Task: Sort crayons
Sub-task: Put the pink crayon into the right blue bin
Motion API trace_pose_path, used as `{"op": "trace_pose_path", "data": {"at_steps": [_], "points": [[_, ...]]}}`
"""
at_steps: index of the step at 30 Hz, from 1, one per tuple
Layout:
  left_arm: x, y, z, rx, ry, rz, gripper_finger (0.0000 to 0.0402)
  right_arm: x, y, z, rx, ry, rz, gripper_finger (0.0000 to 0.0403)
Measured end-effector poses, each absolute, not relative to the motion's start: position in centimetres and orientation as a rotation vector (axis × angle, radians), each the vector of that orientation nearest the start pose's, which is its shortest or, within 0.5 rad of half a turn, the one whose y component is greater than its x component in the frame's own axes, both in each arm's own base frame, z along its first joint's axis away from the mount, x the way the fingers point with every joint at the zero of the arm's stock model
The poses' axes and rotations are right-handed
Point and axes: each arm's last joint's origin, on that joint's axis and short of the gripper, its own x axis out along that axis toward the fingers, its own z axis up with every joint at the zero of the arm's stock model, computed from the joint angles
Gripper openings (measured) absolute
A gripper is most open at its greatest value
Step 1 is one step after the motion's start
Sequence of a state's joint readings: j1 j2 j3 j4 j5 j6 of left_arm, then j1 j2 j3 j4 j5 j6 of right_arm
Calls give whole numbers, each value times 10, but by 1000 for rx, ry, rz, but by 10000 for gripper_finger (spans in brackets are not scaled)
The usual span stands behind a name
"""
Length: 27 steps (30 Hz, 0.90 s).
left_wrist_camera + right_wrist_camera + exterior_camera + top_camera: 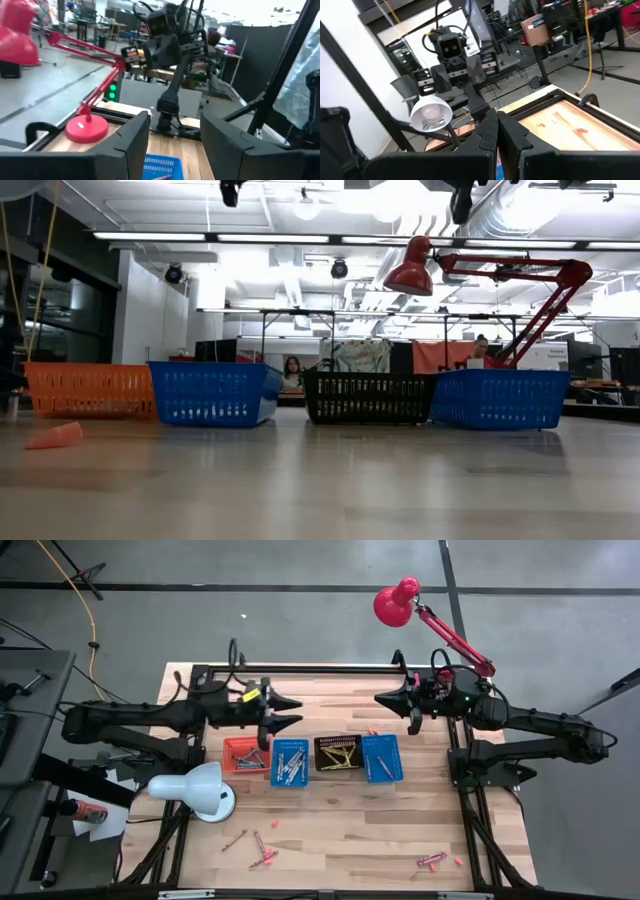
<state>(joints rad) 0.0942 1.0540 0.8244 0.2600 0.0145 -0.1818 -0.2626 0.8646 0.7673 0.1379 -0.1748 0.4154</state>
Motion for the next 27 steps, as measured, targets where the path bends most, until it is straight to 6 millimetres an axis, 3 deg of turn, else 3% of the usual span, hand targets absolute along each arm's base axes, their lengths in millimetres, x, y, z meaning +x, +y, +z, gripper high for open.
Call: {"op": "trace_pose_path", "data": {"at_steps": [9,14,19,27], "points": [[228,21,347,-176,-95,77,161,190,-45,344,428,-56,-92,0],[229,23,346,-195,-96,122,161,190,-36,332,683,106,60,0],[229,23,346,-205,-95,143,161,187,9,306,897,517,240,0],[229,24,345,-207,-90,160,161,166,109,261,965,1078,224,3]]}}
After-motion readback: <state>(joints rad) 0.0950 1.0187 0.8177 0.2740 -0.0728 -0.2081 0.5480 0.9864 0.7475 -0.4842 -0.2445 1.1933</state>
